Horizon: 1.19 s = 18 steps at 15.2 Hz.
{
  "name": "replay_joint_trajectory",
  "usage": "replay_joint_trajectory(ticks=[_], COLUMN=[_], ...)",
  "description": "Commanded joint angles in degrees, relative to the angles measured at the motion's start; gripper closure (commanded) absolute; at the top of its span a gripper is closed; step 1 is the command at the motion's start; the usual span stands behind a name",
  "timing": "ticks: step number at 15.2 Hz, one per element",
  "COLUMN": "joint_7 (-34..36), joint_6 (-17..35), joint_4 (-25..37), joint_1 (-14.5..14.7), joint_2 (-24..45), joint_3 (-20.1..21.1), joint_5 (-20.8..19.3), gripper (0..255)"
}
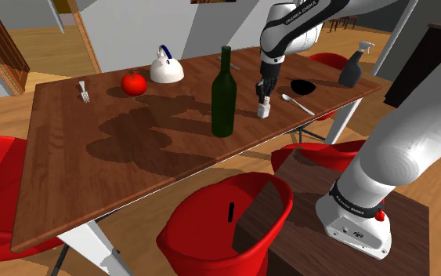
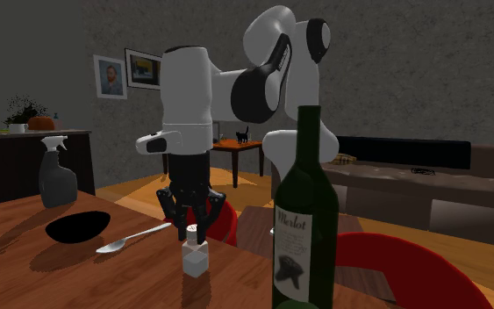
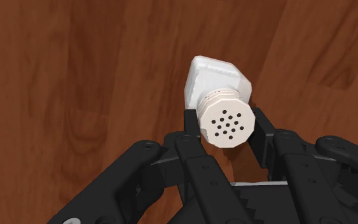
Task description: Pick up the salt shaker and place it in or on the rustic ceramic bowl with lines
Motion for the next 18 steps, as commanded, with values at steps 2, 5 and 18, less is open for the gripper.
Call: replay_joint_trajectory(ticks=[2, 5, 18], joint_7=[0.2, 0.4, 1.0], joint_6=[-1.7, -4.1, -14.6], joint_4=[0.7, 1.9, 8.4], joint_1=[0.0, -0.1, -0.1], joint_2=[-0.9, -2.2, -6.3], joint_3=[0.1, 0.3, 1.0], joint_5=[-0.2, -0.5, -1.1], gripper=[255, 255, 255])
